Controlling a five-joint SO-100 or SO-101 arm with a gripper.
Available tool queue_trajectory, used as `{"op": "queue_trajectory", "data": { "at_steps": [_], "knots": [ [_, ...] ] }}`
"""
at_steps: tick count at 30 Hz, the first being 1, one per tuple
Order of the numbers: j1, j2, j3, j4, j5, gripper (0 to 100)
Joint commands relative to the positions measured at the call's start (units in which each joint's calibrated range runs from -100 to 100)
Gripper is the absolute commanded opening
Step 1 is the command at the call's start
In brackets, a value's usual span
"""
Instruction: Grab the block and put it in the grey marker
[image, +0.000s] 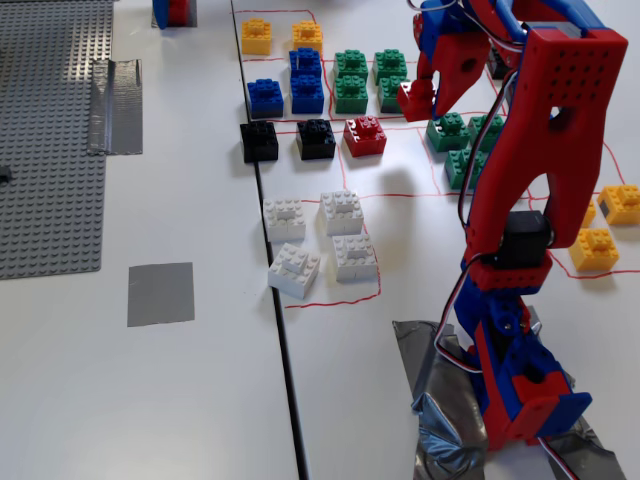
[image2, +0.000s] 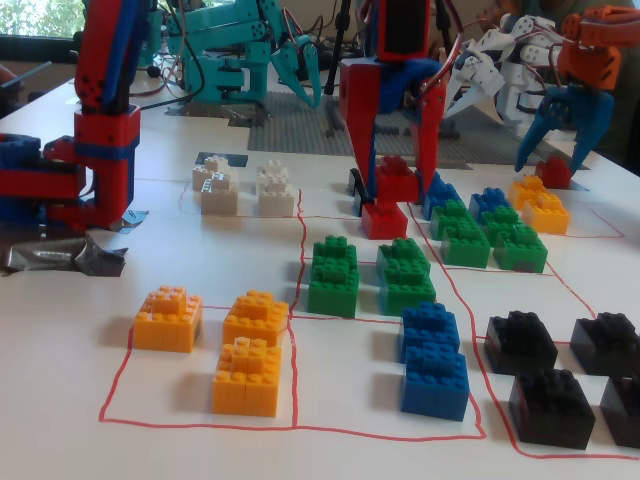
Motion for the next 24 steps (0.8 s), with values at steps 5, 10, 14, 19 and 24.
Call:
{"op": "queue_trajectory", "data": {
  "at_steps": [5,10,14,19,24],
  "knots": [
    [-7.9,-6.5,-15.2,7.3,-0.6,0],
    [-14.4,-6.5,-18.5,10.7,-1.0,0],
    [-20.6,-6.5,-19.8,12.0,-1.1,0],
    [-28.5,-6.5,-20.8,12.4,-1.0,0],
    [-35.3,-6.3,-20.7,12.9,-0.4,0]
  ]
}}
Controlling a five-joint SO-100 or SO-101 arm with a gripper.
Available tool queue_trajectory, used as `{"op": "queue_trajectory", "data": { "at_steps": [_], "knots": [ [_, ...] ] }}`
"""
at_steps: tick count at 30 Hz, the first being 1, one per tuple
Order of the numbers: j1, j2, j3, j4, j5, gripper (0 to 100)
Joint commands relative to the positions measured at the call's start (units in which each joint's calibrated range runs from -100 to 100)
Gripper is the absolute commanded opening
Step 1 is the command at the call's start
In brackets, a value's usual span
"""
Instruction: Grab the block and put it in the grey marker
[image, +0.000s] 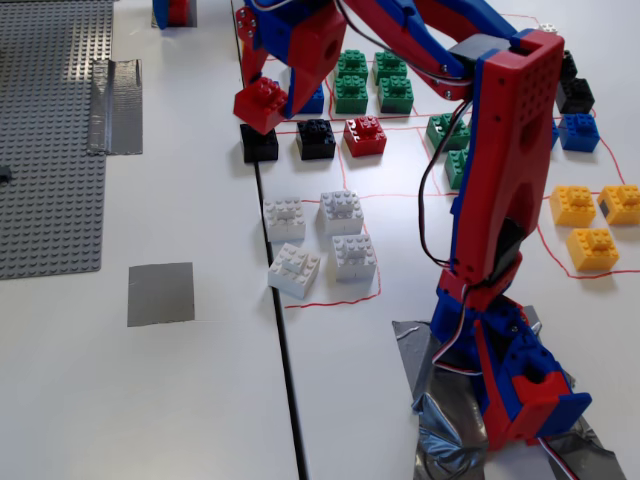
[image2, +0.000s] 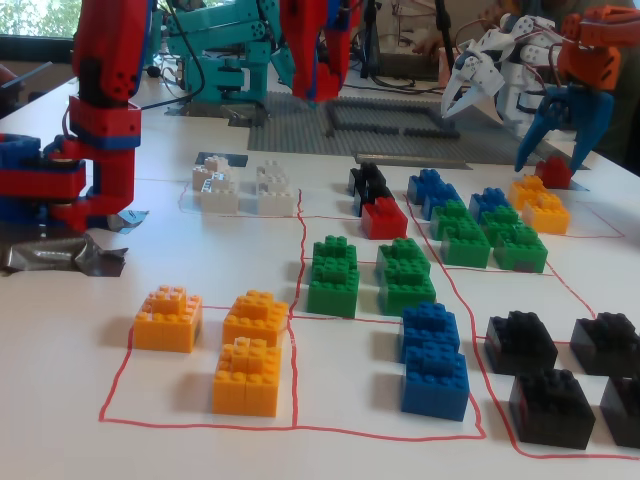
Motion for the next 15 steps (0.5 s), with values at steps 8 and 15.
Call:
{"op": "queue_trajectory", "data": {
  "at_steps": [8,15],
  "knots": [
    [-9.9,-4.7,-0.8,-1.2,0.7,0],
    [-14.7,-0.9,1.5,-3.5,1.6,0]
  ]
}}
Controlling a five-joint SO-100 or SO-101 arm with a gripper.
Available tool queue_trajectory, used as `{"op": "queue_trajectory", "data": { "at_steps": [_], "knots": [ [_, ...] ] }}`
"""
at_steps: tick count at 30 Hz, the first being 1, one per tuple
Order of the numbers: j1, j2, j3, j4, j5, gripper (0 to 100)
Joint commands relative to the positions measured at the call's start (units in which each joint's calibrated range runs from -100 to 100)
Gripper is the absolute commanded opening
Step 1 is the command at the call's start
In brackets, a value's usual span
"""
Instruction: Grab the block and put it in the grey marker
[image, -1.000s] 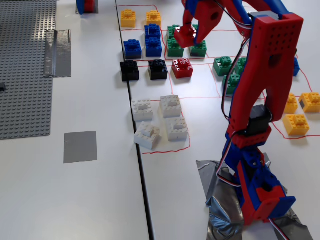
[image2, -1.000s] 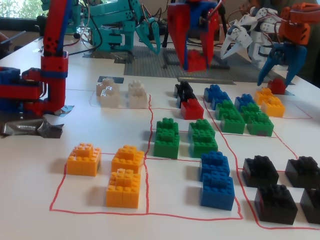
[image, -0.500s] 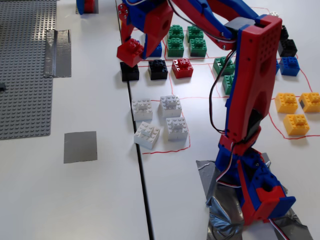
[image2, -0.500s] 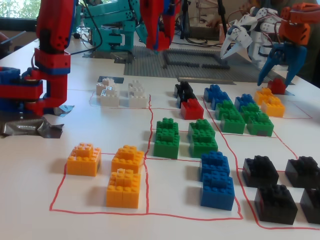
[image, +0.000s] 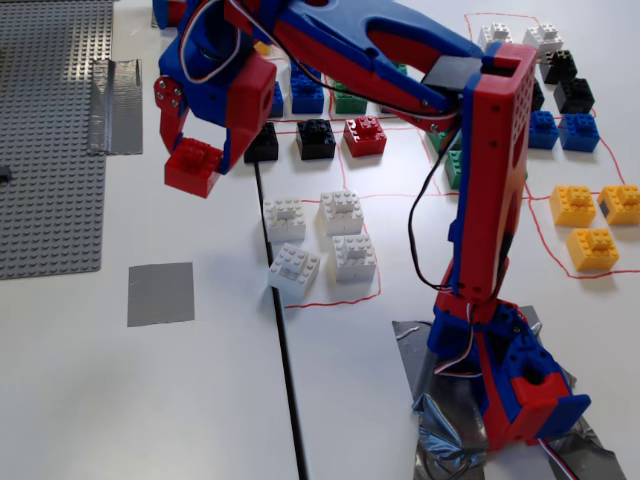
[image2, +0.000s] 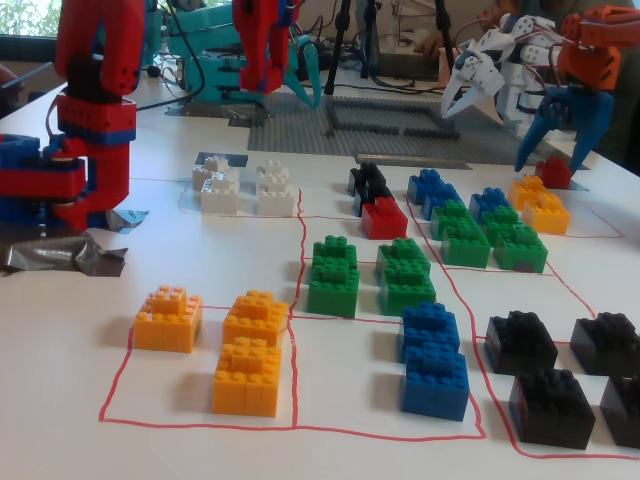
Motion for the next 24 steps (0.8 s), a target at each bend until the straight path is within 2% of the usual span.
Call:
{"op": "queue_trajectory", "data": {
  "at_steps": [1,24],
  "knots": [
    [-2.1,-0.6,-1.6,-1.0,0.8,0],
    [-8.3,13.7,-2.5,-5.9,2.6,0]
  ]
}}
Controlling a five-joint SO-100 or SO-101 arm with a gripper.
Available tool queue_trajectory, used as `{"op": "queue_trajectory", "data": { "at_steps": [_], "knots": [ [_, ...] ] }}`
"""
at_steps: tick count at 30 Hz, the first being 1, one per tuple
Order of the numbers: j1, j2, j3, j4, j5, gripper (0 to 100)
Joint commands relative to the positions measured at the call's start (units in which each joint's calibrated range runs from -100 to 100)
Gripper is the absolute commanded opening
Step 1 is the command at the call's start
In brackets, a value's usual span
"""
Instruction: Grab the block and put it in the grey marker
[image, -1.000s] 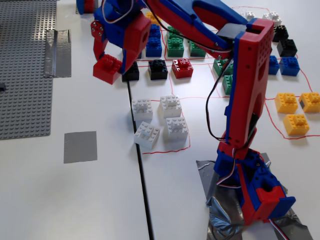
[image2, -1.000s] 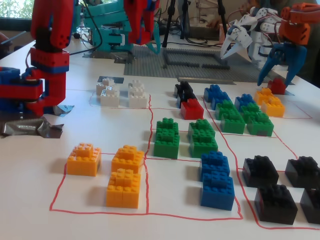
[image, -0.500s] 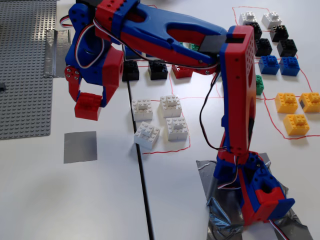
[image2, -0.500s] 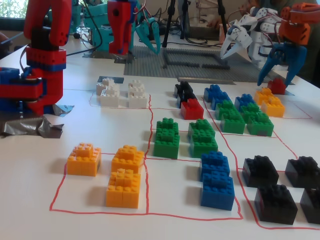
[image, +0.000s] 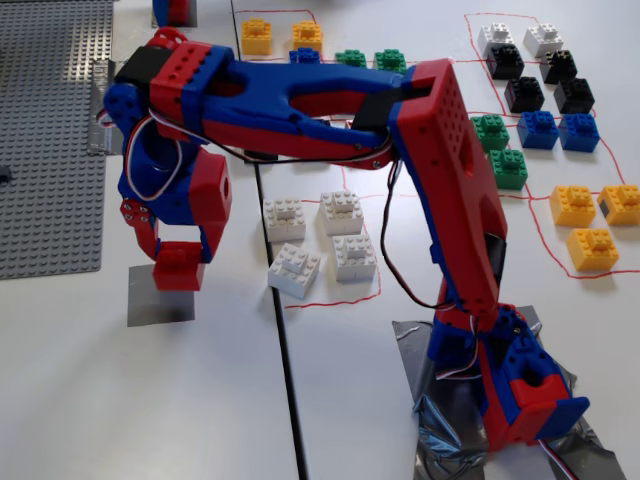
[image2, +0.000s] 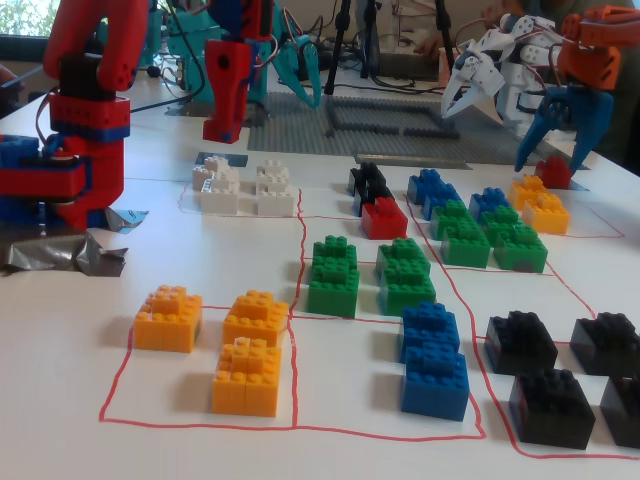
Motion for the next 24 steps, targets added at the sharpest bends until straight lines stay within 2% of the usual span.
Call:
{"op": "queue_trajectory", "data": {
  "at_steps": [1,11,12,15,17,21,24],
  "knots": [
    [-1.2,-0.9,-5.4,-0.5,0.5,0],
    [-3.0,6.9,-14.3,0.4,0.0,1],
    [-3.2,7.6,-15.2,1.2,0.0,7],
    [-3.8,9.5,-18.3,4.5,-0.3,13],
    [-4.0,9.9,-19.9,5.9,-0.7,22],
    [-3.9,10.2,-21.9,6.9,-0.5,25],
    [-3.5,10.2,-24.0,7.6,-0.9,32]
  ]
}}
